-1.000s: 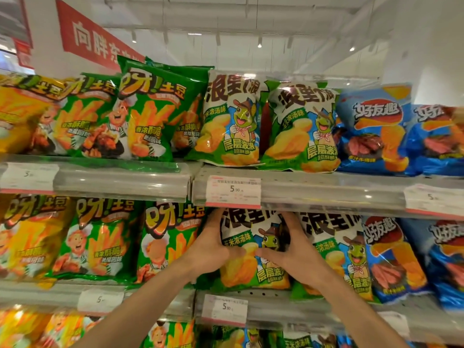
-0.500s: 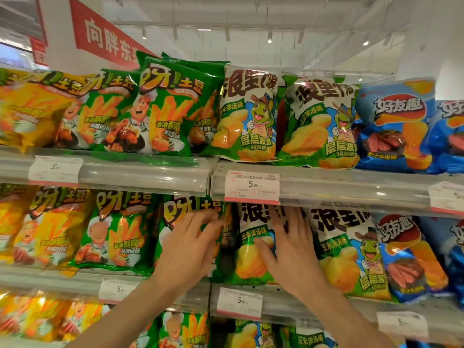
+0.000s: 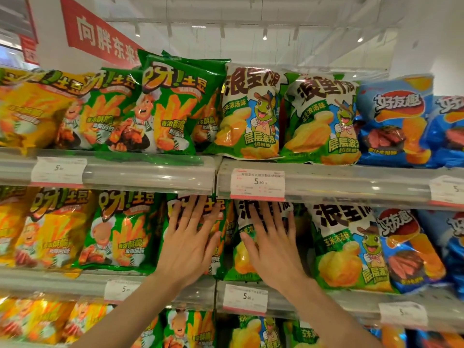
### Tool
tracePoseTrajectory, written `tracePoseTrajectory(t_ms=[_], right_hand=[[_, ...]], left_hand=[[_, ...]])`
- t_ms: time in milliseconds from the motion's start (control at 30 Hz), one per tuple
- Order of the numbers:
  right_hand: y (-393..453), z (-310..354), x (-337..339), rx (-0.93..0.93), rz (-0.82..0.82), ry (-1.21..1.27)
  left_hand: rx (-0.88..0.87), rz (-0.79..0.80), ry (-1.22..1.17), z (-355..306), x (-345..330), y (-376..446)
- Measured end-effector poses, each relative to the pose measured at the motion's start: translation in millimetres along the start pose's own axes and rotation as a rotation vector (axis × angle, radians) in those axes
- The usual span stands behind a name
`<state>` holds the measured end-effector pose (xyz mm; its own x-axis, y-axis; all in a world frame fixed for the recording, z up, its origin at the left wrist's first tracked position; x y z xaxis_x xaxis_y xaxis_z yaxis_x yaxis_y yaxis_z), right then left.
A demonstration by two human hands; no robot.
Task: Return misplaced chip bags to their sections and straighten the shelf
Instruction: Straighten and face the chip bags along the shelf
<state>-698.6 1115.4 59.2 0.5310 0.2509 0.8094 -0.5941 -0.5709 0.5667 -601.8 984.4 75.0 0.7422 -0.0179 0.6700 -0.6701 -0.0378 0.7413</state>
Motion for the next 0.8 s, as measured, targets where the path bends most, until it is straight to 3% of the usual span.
tracePoseTrajectory(t_ms=[167, 333, 400, 467, 600, 800], right_hand=[[-12.8, -63.1, 49.6, -0.133, -0.229, 0.129], [-34.2, -170.1, 72.2, -0.297, -0.310, 0.152], [-40.8, -201.2, 67.7, -0.282, -0.241, 0.226], [-45.7, -224.1, 52.3, -0.261, -0.073, 0.359], [-49.9, -235.0, 13.2, -0.170, 0.240, 0.582], [-40.8, -232.9, -3.1, -0.079, 0.241, 0.778]], left_hand=[[-0.044, -0.093, -0.278, -51.0, 9.9, 11.1], [0.128, 0.095, -0.756, -117.1, -35.1, 34.4], [0.250, 0.220, -0.935, -139.0, -63.6, 44.5], [0.331, 0.293, -1.091, -159.5, -84.7, 55.2], [0.368, 0.353, -1.067, -185.2, -101.9, 77.6], [0.505, 0.332, -1.070, -181.2, -115.9, 84.4]])
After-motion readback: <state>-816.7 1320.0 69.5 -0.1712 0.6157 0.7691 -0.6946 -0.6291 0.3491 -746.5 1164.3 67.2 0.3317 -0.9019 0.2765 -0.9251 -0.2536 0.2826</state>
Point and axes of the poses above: each hand's wrist, its own y-axis towards the middle knuckle, its own x-axis out of the back of the hand, z = x × y, the point moved 10 cm from there along y, towards the middle knuckle, and after that the axes turned 12 degrees about -y, right-handed, at the moved point
